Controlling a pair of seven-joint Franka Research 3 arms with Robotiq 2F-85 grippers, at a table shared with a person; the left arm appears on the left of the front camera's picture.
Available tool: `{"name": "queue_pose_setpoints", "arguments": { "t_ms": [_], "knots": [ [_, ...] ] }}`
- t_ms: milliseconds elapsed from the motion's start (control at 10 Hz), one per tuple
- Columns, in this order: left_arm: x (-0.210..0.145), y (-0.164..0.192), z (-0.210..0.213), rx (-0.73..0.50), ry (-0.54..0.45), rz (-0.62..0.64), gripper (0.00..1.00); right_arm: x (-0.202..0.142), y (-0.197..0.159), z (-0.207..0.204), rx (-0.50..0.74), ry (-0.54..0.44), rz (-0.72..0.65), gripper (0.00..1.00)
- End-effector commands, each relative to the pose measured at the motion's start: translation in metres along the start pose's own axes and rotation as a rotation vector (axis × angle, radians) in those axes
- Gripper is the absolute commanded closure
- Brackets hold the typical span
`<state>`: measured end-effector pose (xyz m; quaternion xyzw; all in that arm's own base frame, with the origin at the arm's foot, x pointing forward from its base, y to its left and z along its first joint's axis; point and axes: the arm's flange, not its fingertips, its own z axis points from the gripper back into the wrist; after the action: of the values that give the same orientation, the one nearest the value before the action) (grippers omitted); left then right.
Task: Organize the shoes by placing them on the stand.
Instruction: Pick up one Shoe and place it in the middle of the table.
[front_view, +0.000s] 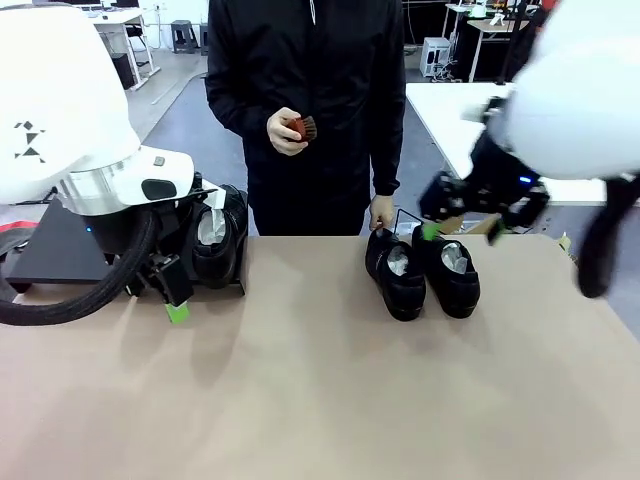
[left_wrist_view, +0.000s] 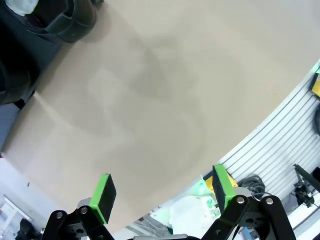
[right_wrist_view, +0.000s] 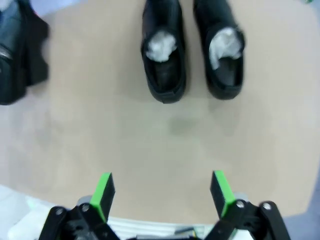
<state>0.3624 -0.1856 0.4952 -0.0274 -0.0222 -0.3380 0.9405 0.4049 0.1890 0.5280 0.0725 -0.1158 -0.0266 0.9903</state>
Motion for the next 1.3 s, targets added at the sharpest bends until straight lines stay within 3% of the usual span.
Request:
{"name": "queue_pose_setpoints", "arguments": {
  "t_ms": [0,100,200,300,400,500,700,1200],
  "knots": [
    [-0.003,0.003,-0.001,0.001,0.004,-0.010,0.00,-0.037,-0.033,0.016,-0.022,-0.026,-0.050,0.00],
    [-0.003,0.003,-0.001,0.001,0.004,-0.010,0.00,-0.037,-0.033,0.016,-0.022,-0.026,-0.050,0.00],
    [-0.003,0.003,-0.001,0.001,0.004,-0.010,0.00,-0.008,-0.009,0.004,-0.007,-0.003,-0.012,0.00],
    [-0.003,0.003,-0.001,0.001,0.004,-0.010,0.00,-0.025,-0.009,0.003,-0.072,0.005,0.025,0.00],
    [-0.003,0.003,-0.001,0.001,0.004,-0.010,0.00,-0.009,-0.001,-0.008,-0.148,-0.025,0.035,0.00],
    [-0.003,0.003,-0.001,0.001,0.004,-0.010,0.00,0.021,0.010,-0.023,-0.144,0.021,0.125,0.00],
    [-0.003,0.003,-0.001,0.001,0.004,-0.010,0.00,0.082,0.024,-0.067,-0.213,0.076,0.178,0.00],
    [-0.003,0.003,-0.001,0.001,0.004,-0.010,0.00,0.123,0.028,-0.133,-0.113,0.151,0.152,0.00]
  ]
}}
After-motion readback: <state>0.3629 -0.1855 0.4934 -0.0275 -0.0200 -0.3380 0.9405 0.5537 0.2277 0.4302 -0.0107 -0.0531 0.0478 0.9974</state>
